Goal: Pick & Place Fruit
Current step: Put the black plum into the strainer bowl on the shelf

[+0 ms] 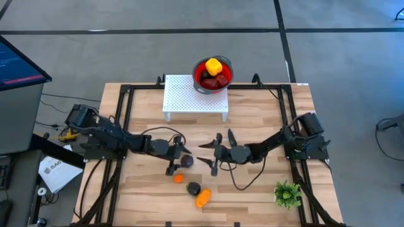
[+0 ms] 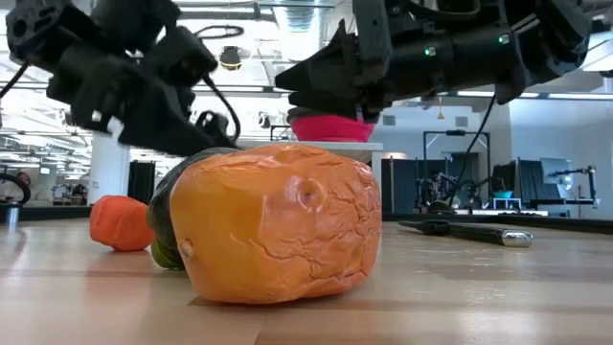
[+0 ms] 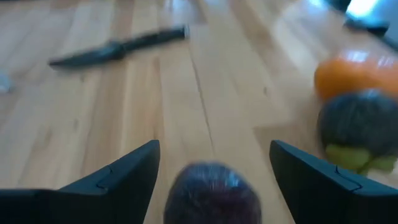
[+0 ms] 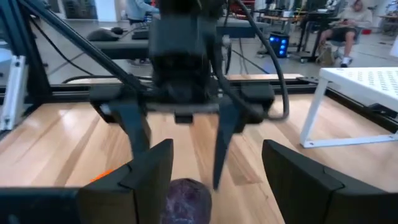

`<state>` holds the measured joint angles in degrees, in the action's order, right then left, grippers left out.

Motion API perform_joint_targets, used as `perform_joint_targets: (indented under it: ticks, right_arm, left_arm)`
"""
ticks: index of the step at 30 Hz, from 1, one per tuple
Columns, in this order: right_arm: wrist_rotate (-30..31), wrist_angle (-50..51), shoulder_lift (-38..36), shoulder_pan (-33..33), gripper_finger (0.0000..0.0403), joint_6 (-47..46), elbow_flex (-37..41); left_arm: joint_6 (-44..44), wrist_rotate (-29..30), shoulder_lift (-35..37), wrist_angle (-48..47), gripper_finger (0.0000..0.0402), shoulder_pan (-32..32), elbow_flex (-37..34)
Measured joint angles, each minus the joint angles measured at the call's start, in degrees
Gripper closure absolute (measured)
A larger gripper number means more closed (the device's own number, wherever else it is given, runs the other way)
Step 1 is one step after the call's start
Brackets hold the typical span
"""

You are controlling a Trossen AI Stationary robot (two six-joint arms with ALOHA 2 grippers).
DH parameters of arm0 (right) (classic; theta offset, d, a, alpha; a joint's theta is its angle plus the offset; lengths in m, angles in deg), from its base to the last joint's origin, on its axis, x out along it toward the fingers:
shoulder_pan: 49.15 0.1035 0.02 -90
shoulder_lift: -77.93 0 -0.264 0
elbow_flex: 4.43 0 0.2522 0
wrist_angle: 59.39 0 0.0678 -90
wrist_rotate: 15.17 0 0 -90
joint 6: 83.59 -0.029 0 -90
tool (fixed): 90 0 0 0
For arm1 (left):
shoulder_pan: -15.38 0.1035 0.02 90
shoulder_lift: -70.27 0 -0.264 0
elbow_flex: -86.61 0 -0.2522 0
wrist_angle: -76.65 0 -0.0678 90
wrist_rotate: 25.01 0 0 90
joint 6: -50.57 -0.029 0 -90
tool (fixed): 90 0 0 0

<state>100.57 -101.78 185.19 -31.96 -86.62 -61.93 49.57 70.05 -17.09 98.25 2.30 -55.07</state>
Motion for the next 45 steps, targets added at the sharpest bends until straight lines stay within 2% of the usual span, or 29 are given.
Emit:
perform_joint_targets:
  ticks: [10, 18, 26, 31, 37, 41, 45]
  right_arm:
    - [-1.86, -0.3, 0.0, 0.02, 0.0163, -0.54, -0.12]
    - [-1.86, -0.28, 0.0, 0.02, 0.0163, -1.52, -0.12]
    - [-1.84, 0.6, 0.0, 1.14, 0.0163, -1.55, -0.12]
    - [-1.71, 1.17, 0.0, 3.65, 0.0163, -1.55, -0.12]
    - [0.18, 1.19, -0.02, 6.03, 0.0163, -2.19, -0.12]
    - [1.32, 1.21, -0.02, 6.05, 0.0163, -4.71, -0.12]
    - [1.39, 1.2, -0.02, 5.84, 0.0163, -5.82, -0.12]
  left_arm:
    - [0.08, -0.06, -7.94, 2.06, 0.0105, 0.84, 0.16]
    - [0.37, -0.12, -9.0, 4.18, 0.0109, 0.84, 0.09]
    - [4.25, 0.78, -8.28, 3.12, 0.0185, 0.84, 0.0]
    - [6.2, 1.47, -3.7, 2.45, 0.0181, 0.84, -0.11]
    - [3.63, 7.44, 10.3, 2.78, 0.0155, 1.99, 0.85]
    - [-1.74, 7.94, 18.43, 2.87, 0.0163, 7.39, 4.88]
    - [-4.47, 4.45, 20.63, -2.72, 0.0172, 17.15, 13.15]
